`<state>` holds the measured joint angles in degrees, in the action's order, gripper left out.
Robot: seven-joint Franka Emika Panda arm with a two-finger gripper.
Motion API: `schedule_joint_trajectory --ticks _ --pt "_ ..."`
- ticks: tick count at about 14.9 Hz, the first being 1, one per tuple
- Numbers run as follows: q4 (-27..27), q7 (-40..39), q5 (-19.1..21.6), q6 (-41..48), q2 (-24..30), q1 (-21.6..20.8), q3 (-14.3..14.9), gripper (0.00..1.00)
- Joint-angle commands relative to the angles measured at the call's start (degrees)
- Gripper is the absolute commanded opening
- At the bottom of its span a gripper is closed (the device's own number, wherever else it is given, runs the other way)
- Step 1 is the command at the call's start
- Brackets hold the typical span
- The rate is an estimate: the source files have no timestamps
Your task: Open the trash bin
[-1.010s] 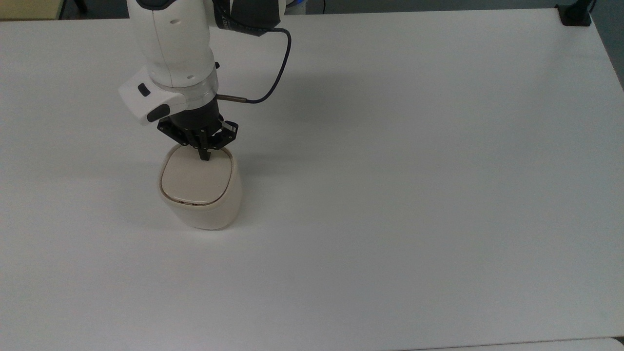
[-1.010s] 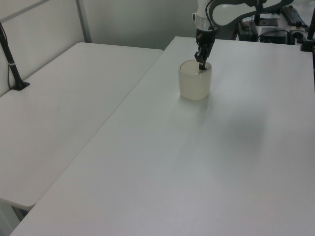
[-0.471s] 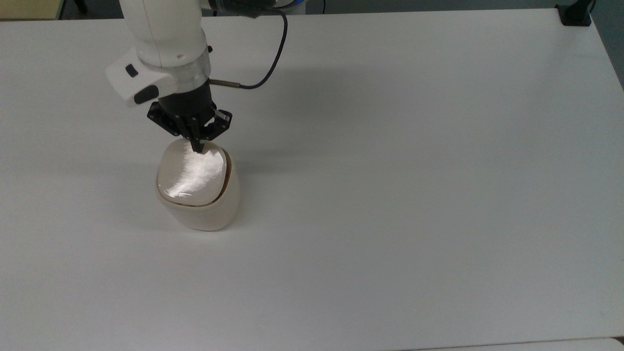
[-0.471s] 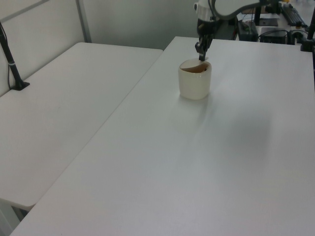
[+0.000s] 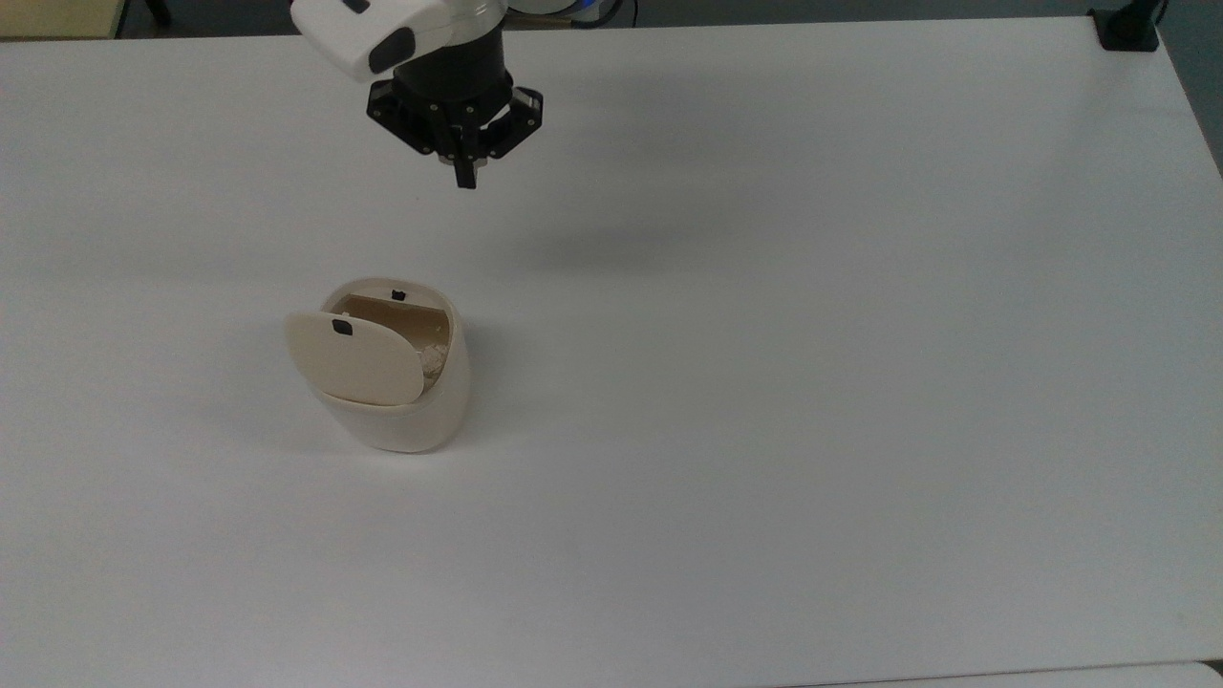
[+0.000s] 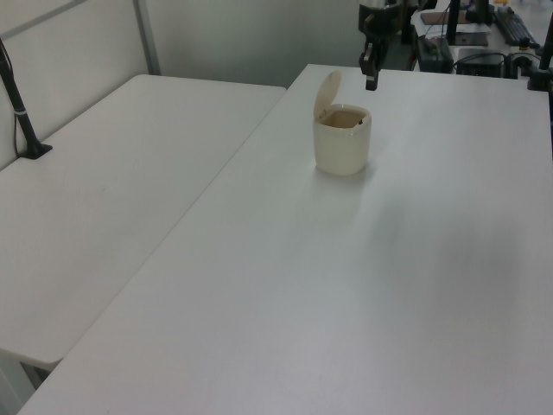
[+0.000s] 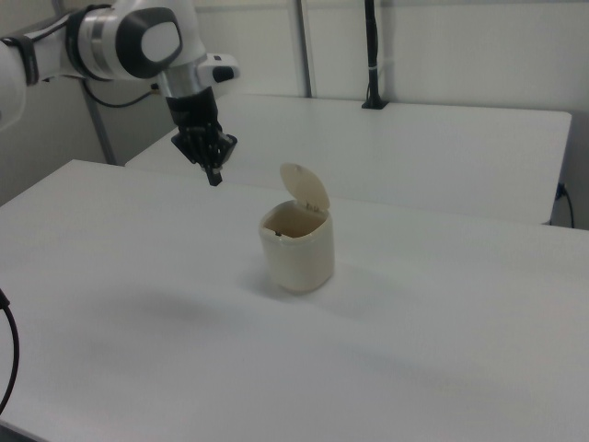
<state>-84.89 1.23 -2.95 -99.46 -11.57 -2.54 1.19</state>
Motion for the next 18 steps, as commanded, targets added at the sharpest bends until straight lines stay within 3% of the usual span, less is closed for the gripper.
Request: schedule_joint_trajectory --ticks 1,3,5,7,8,18 --pt "-2.47 -0.44 -0.83 4.61 5.67 -1.93 0.39 0.02" --pt "-2.47 -0.52 -0.83 7.08 6.9 -1.85 0.39 0.17" --pt "-2.39 -1.05 -0.83 8.32 7.43 -1.33 0.48 0.44" --pt "-2.47 -1.05 -0.83 8.85 8.05 -1.06 0.57 0.87" --pt "-2.47 -0.96 -0.83 9.37 8.14 -1.06 0.57 0.97" --pt "-2.12 -0.52 -0.92 10.17 8.49 -0.88 1.19 1.0"
